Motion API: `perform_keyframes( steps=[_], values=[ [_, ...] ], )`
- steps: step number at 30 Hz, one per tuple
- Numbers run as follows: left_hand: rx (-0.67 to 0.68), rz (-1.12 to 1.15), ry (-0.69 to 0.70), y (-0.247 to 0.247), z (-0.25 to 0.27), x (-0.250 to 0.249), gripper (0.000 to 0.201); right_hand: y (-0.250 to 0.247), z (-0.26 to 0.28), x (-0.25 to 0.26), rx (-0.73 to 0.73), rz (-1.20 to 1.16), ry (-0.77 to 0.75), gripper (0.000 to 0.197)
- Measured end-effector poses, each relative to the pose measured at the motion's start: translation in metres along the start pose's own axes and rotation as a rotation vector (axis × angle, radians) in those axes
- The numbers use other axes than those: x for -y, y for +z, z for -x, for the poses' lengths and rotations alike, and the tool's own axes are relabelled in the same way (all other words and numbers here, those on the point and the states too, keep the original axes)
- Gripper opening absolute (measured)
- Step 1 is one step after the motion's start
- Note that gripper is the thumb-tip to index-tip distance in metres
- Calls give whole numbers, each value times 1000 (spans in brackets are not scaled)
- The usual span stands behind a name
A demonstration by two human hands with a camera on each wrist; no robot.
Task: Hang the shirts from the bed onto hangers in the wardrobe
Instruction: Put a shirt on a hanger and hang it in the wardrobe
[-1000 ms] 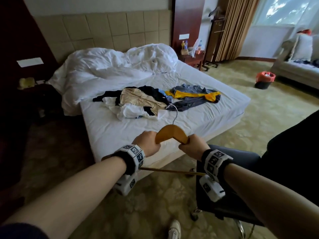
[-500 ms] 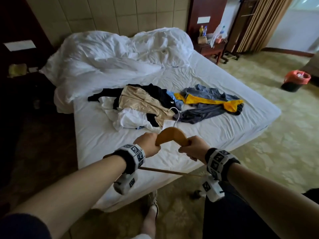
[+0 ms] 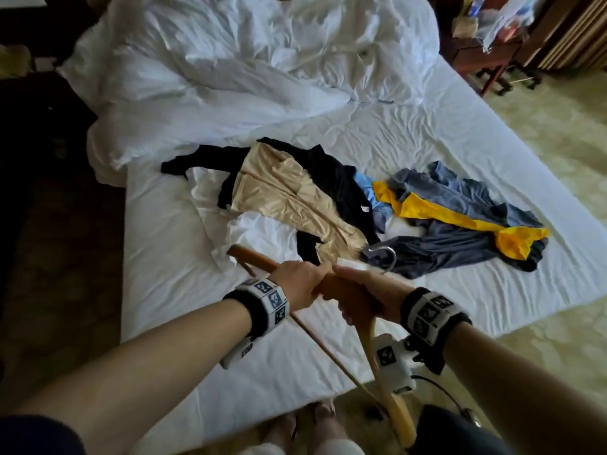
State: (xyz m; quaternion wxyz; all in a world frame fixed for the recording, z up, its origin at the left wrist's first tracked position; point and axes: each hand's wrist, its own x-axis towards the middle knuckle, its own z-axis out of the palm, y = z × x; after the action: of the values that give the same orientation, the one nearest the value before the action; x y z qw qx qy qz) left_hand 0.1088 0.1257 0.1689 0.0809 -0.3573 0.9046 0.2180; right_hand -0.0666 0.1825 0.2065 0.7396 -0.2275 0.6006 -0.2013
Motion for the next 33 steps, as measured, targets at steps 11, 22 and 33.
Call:
perform_keyframes(
  steps=[11,22,33],
  values=[
    [-48,151,-518,83,-82,188,79,-50,-224,25,-262,-66,-251,17],
    [40,329,-1072,127,-131,308,95,-81,-337,8,-321,317,-105,19],
    [-292,450,-818,94,-123,269,30,-53,-317,16,-335,477,-111,23]
  ],
)
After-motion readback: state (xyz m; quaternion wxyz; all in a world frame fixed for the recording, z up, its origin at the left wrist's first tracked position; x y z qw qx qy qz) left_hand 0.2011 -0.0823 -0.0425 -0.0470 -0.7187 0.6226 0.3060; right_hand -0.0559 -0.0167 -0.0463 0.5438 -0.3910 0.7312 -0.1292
